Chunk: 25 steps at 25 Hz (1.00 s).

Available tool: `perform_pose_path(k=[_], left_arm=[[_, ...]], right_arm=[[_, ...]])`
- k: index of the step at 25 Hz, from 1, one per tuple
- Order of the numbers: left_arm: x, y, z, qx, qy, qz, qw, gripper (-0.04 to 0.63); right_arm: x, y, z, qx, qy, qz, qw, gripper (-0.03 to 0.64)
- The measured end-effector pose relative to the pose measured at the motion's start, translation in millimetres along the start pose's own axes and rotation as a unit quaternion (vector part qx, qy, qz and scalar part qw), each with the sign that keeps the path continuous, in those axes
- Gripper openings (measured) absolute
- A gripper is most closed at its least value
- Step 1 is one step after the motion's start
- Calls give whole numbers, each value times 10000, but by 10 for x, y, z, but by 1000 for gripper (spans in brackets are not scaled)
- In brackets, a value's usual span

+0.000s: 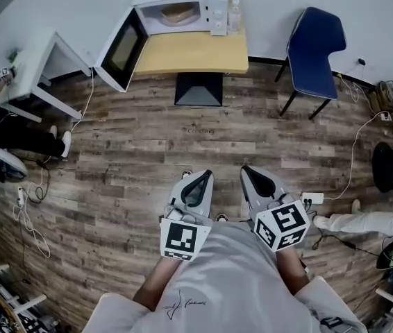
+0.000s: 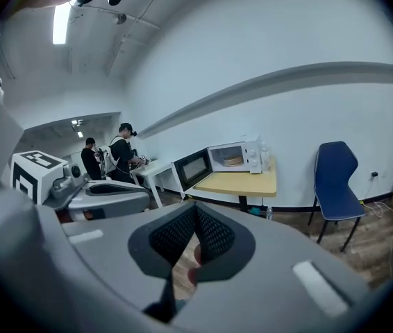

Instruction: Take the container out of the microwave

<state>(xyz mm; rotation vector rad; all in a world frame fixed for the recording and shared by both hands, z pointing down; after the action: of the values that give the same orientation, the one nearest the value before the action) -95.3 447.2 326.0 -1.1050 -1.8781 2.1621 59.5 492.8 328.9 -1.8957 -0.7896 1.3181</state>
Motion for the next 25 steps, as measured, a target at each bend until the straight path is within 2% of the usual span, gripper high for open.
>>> perform_pose_path(k=[5, 8, 10, 12, 14, 17, 21, 25], left_arm=[[-136, 142, 608, 146, -256, -32, 9996, 0], [-143, 170, 972, 250, -257, -34, 9994, 0], [-149, 189, 1206, 349, -260, -117, 9990, 0], [-180, 192, 1429, 502, -363, -235, 9978, 0], [-211, 164, 1641, 570, -394, -226, 9973, 0], [-238, 118, 1958, 492, -294, -100, 9983, -2], [-276, 77, 2322, 632, -231, -27, 9977, -6], [-363, 198, 2506, 662, -289, -148, 9973, -8]], right_arm=[[-502, 428, 178, 84, 218, 222, 9995, 12], [-815, 664, 317, 280, 234, 327, 9988, 12], [-1032, 791, 431, 674, 374, 446, 9960, 12], [-1267, 868, 582, 1268, 678, 632, 9876, 12], [-1503, 909, 727, 1628, 863, 821, 9794, 12], [-1800, 1017, 868, 1636, 936, 871, 9782, 14], [-2038, 1159, 934, 1584, 831, 853, 9802, 14], [-2164, 1212, 905, 1564, 709, 868, 9813, 14]])
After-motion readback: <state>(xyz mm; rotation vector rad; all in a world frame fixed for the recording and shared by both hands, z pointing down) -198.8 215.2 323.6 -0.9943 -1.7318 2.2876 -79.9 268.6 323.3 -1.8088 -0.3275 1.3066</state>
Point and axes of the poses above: the fingertips, and each gripper's own axes: x backward along the fingers, z to its left, y out of its top, the point moved 8 cm from there along x, backward along the fingers, and after that the axes turned 10 degrees about z, right-handed, at the moved point
